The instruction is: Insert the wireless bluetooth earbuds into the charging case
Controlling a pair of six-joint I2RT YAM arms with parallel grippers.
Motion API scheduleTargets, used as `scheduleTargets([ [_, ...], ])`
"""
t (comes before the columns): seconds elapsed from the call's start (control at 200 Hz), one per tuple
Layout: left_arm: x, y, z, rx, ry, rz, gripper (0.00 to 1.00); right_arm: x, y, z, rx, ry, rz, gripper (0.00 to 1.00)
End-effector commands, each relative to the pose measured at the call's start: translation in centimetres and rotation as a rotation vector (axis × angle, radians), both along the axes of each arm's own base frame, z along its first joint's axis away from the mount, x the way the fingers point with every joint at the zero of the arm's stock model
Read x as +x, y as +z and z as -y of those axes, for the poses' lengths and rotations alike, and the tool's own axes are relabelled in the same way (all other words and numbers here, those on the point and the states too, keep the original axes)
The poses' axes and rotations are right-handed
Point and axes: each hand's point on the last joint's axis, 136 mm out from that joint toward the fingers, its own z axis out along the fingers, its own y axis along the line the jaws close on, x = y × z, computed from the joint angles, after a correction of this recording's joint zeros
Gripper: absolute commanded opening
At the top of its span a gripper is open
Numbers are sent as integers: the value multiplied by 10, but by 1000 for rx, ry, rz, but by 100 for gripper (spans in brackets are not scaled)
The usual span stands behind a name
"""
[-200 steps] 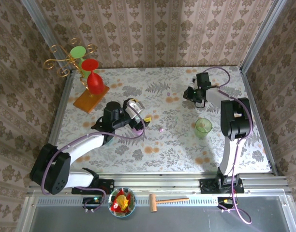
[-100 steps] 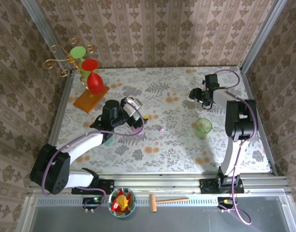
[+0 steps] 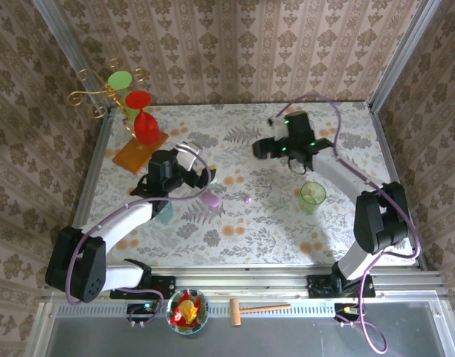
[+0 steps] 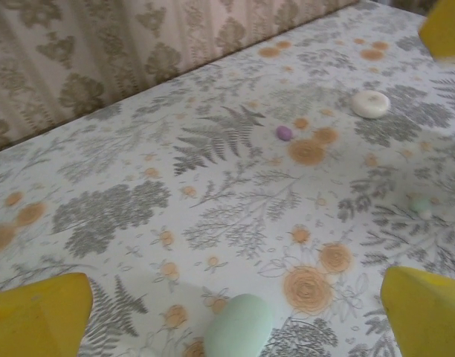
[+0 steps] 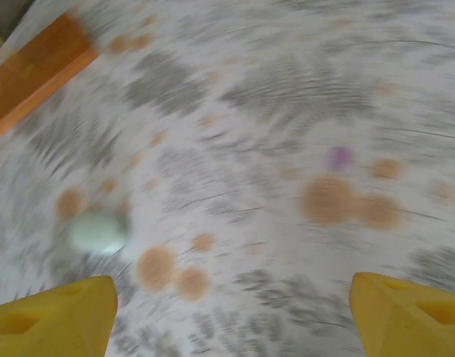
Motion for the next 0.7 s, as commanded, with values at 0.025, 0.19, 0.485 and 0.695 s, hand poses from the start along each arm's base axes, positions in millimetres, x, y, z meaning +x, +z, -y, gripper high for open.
scheduleTargets([
  [0.025,8,27,-25,-71,103,2,100,-37,-20,-63,-92,395,118,83],
  [0.19,1,36,-39,-76,136,19,100,-51,-38,-115,-68,656,144,82],
  [0.485,-12,40,-59,-85,194,10,100,-34,-88,-145,-168,873,63,80],
  [0.695,-16,45,-63,-84,195,27,100,-30,-116,-147,-310,991,61,78],
])
